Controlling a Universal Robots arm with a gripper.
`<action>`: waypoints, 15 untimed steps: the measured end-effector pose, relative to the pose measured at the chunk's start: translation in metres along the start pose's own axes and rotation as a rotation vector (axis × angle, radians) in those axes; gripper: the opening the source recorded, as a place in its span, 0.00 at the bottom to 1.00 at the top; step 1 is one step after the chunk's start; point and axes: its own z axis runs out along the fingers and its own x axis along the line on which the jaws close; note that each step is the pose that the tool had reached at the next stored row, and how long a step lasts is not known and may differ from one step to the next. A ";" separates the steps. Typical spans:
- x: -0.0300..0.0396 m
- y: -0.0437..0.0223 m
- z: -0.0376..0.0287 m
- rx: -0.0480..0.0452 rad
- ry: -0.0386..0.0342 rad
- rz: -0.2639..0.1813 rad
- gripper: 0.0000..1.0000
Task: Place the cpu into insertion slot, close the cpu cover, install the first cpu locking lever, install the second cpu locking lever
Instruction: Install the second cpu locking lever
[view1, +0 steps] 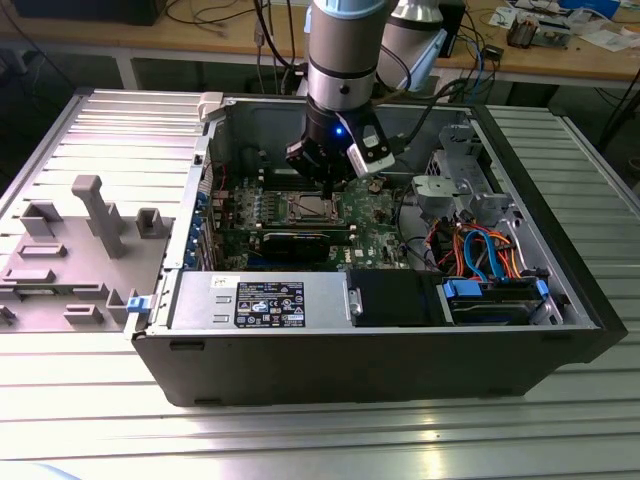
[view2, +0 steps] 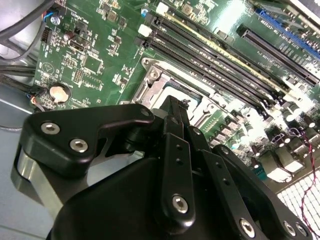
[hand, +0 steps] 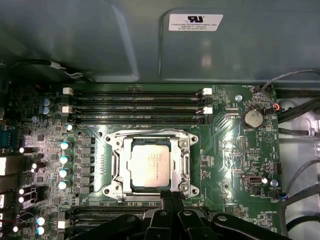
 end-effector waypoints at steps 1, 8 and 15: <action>0.0000 -0.0014 -0.0001 -0.0025 0.0015 0.000 0.11; 0.0018 -0.0178 0.0036 -0.0245 0.0070 0.001 0.11; 0.0047 -0.0182 0.0053 -0.0265 0.0090 -0.001 0.11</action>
